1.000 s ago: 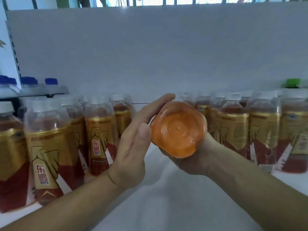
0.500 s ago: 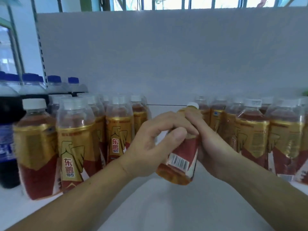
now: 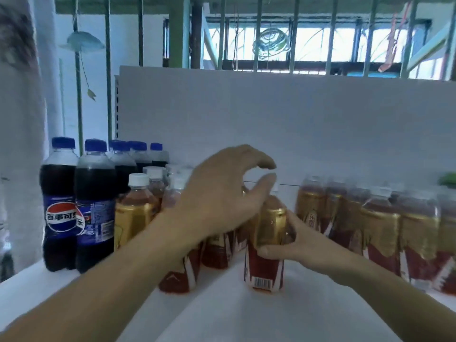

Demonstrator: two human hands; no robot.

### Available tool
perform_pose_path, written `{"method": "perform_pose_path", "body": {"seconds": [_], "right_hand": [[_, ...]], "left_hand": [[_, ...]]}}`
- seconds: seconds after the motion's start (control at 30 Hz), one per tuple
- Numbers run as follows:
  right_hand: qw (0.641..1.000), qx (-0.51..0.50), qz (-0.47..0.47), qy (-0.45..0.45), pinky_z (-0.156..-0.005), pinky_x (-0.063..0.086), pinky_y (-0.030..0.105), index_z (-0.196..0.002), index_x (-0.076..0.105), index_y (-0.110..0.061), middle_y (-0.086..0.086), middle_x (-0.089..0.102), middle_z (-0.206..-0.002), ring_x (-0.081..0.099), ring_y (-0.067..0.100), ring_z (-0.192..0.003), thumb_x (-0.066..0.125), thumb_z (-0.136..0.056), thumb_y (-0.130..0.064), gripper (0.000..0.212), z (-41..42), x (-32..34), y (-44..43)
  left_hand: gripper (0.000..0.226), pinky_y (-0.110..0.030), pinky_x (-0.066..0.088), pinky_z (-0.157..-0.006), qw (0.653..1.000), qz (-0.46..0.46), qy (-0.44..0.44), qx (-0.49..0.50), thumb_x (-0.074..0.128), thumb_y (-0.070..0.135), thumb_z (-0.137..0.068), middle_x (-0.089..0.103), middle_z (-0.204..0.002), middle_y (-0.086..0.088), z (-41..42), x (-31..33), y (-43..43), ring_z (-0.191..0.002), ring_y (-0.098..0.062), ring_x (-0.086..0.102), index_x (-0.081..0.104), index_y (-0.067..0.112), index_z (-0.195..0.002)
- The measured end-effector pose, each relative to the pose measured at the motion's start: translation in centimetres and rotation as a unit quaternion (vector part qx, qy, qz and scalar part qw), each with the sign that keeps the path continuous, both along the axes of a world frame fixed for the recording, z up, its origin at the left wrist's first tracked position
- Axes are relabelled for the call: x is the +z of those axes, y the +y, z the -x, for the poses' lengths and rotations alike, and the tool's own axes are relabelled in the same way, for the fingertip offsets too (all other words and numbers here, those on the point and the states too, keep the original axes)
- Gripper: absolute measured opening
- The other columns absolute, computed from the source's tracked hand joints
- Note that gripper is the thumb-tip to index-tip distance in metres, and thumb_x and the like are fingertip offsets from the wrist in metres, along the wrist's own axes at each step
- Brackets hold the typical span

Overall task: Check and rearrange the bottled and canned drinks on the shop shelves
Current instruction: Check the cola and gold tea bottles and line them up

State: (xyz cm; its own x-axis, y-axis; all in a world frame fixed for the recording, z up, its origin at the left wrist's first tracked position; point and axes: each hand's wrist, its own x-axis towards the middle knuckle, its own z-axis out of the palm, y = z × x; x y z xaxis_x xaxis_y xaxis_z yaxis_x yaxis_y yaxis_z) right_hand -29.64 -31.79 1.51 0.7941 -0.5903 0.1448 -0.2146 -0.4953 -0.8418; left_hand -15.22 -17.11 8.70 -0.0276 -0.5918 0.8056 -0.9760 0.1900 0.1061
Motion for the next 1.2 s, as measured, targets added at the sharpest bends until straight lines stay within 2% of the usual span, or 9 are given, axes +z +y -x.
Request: {"method": "perform_pose_path", "body": {"seconds": [0.07, 0.17, 0.33, 0.47, 0.7, 0.83, 1.0, 1.1, 1.2], "right_hand": [[1.0, -0.025, -0.004, -0.014, -0.105, 0.05, 0.041, -0.143, 0.037, -0.048, -0.014, 0.064, -0.127, 0.063, 0.011, -0.117, 0.093, -0.067, -0.04, 0.094, 0.0, 0.0, 0.7], [0.999, -0.044, 0.006, -0.031, -0.096, 0.054, 0.034, -0.143, 0.041, -0.043, -0.013, 0.065, -0.123, 0.066, 0.011, -0.109, 0.091, -0.072, -0.033, 0.087, -0.3, -0.2, 2.3], [0.997, -0.038, -0.022, -0.068, -0.081, 0.054, 0.022, -0.137, 0.042, -0.035, -0.015, 0.059, -0.123, 0.064, 0.006, -0.105, 0.087, -0.077, -0.03, 0.076, -2.9, -1.1, 5.9], [0.995, -0.043, -0.017, -0.089, -0.077, 0.051, 0.016, -0.132, 0.037, -0.036, -0.022, 0.057, -0.113, 0.06, 0.0, -0.1, 0.081, -0.083, -0.031, 0.066, -4.8, -1.6, 7.8], [0.996, -0.062, 0.028, -0.064, -0.056, 0.047, 0.005, -0.119, 0.04, -0.041, -0.028, 0.057, -0.1, 0.061, -0.006, -0.086, 0.081, -0.084, -0.03, 0.054, -5.1, -0.8, 8.4], [0.996, -0.051, 0.033, -0.06, -0.058, 0.048, 0.006, -0.106, 0.039, -0.048, -0.027, 0.056, -0.1, 0.061, -0.006, -0.088, 0.079, -0.086, -0.03, 0.048, -5.1, -1.3, 8.1], [1.0, -0.008, 0.018, -0.009, -0.073, 0.05, 0.01, -0.127, 0.042, -0.04, -0.023, 0.06, -0.112, 0.064, 0.0, -0.105, 0.08, -0.086, -0.027, 0.057, -3.4, -0.1, 7.2], [0.996, 0.003, 0.072, 0.056, -0.093, 0.052, 0.025, -0.122, 0.049, -0.041, -0.019, 0.059, -0.125, 0.062, 0.006, -0.111, 0.073, -0.091, -0.026, 0.042, -1.1, 2.3, 5.2], [0.974, -0.118, 0.189, 0.046, -0.09, 0.05, 0.023, -0.137, 0.055, -0.03, -0.014, 0.056, -0.138, 0.061, 0.008, -0.109, 0.062, -0.097, -0.023, 0.041, 0.9, 5.3, 0.9]], "left_hand": [[0.027, -0.023, 0.038, -0.093, 0.997, -0.019, -0.031, 0.073, 0.047, 0.048, -0.1, 0.061, -0.117, 0.022, -1.3, 1.1, 1.5, -0.111, -0.001, 0.05, 0.063, 0.036, -0.117], [0.027, -0.03, 0.038, -0.093, 0.987, -0.034, -0.038, 0.153, 0.047, 0.044, -0.099, 0.062, -0.123, 0.016, -3.8, 1.2, 2.8, -0.115, -0.009, 0.052, 0.063, 0.034, -0.118], [0.04, -0.033, 0.041, -0.098, 0.991, -0.048, 0.021, 0.12, 0.046, 0.054, -0.098, 0.059, -0.132, 0.011, -6.1, -1.4, 1.8, -0.12, -0.009, 0.051, 0.057, 0.033, -0.131], [0.052, -0.037, 0.038, -0.099, 0.995, 0.009, 0.026, 0.092, 0.038, 0.063, -0.091, 0.065, -0.122, 0.01, -6.3, -3.1, 1.7, -0.116, -0.009, 0.051, 0.063, 0.031, -0.123], [0.057, -0.032, 0.034, -0.095, 0.994, 0.005, -0.025, 0.11, 0.046, 0.067, -0.086, 0.065, -0.121, 0.007, -6.5, -3.4, 1.9, -0.114, -0.013, 0.053, 0.063, 0.028, -0.125], [0.055, -0.029, 0.032, -0.094, 0.991, 0.0, -0.039, 0.132, 0.048, 0.065, -0.09, 0.065, -0.124, 0.006, -6.1, -3.3, 2.0, -0.117, -0.014, 0.052, 0.061, 0.028, -0.128], [0.052, -0.035, 0.027, -0.113, 0.986, -0.012, -0.069, 0.154, 0.051, 0.06, -0.093, 0.058, -0.137, 0.007, -4.6, -2.5, 1.7, -0.128, -0.013, 0.047, 0.053, 0.031, -0.136], [0.048, -0.028, 0.024, -0.111, 0.992, -0.002, -0.053, 0.114, 0.045, 0.057, -0.096, 0.053, -0.141, 0.012, -2.0, -2.4, 1.4, -0.132, -0.009, 0.041, 0.05, 0.035, -0.138], [0.041, -0.025, 0.032, -0.102, 0.995, 0.005, -0.049, 0.09, 0.047, 0.052, -0.097, 0.055, -0.134, 0.016, 1.0, -3.2, -0.1, -0.126, -0.006, 0.045, 0.054, 0.036, -0.134]]}}
